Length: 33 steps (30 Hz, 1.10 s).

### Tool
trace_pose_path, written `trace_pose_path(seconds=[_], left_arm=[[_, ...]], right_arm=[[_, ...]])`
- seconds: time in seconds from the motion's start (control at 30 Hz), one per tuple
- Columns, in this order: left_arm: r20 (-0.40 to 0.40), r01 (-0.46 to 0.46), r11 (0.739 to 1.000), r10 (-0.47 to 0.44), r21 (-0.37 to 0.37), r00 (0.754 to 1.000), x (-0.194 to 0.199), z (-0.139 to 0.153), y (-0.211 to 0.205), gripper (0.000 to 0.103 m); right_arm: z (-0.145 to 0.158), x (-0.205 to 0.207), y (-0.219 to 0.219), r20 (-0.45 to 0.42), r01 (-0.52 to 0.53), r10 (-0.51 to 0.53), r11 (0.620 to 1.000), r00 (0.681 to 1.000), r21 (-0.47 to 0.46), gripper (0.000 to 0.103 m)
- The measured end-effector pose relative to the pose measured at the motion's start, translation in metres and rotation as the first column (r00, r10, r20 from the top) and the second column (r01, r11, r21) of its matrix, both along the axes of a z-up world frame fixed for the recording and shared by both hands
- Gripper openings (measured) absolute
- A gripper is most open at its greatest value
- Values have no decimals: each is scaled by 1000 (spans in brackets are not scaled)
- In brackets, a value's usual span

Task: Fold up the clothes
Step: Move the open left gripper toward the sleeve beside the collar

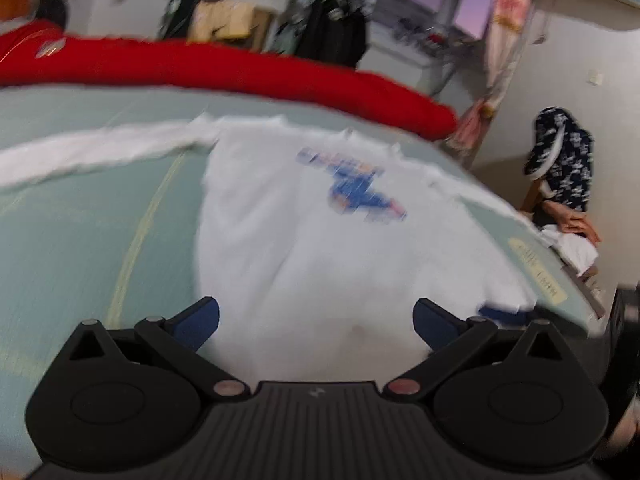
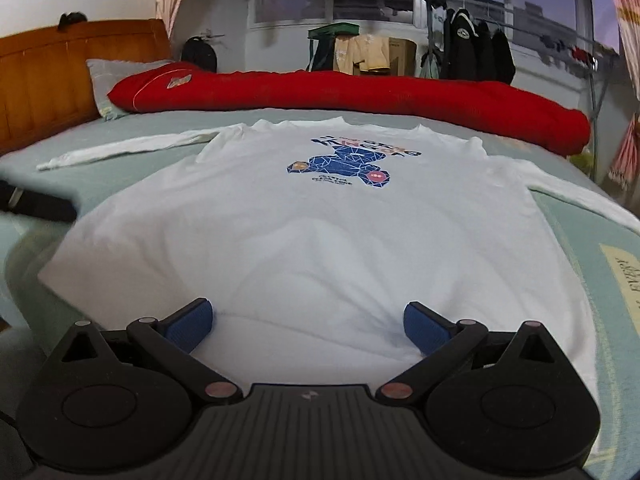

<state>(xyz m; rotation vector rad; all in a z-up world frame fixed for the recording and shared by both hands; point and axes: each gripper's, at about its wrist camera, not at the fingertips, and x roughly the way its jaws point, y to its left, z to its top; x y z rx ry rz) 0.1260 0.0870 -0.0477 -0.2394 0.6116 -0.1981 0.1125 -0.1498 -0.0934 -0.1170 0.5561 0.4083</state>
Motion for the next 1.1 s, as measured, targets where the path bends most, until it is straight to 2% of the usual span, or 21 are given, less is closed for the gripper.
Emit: trace_pose_path(seconds=[0.17, 0.23, 0.3, 0.33, 0.4, 0.57, 0.7, 0.87, 1.03, 1.1], left_arm=[[16, 82, 995, -81, -59, 997, 54, 1, -16, 102], [-21, 81, 992, -83, -95, 996, 70, -10, -22, 102], [-97, 58, 991, -70, -122, 993, 80, -27, -23, 102], [-111, 47, 990, -62, -133, 992, 79, -34, -23, 102], [-59, 60, 990, -68, -124, 996, 64, -39, -23, 102], [-83, 70, 993, -78, -93, 994, 44, -30, -20, 102], [-107, 58, 992, -69, -109, 992, 45, -30, -14, 102], [-97, 42, 992, -54, -121, 994, 46, -37, -14, 102], [-116, 51, 985, -71, -163, 991, 47, -28, -5, 102], [-120, 37, 985, -58, -171, 991, 50, -19, 2, 102]], right_arm=[[-1, -4, 4, 12, 27, -27, 1000, 1000, -8, 103], [-1, -5, 4, 14, 27, -27, 1000, 1000, -11, 103], [0, -6, 1, 11, 23, -22, 1000, 1000, -10, 103], [0, -6, 1, 12, 19, -19, 1000, 1000, -11, 103], [-1, -8, -1, 16, 14, -14, 1000, 1000, -11, 103], [-5, -10, -1, 36, 14, -13, 1000, 999, -3, 103], [-7, -10, 0, 43, 17, -17, 1000, 999, 5, 103], [-6, -12, 0, 44, 11, -11, 1000, 999, -3, 103], [15, -7, -4, 7, -19, 19, 999, 1000, 27, 103], [31, 0, -2, 38, -48, 48, 999, 998, 21, 103]])
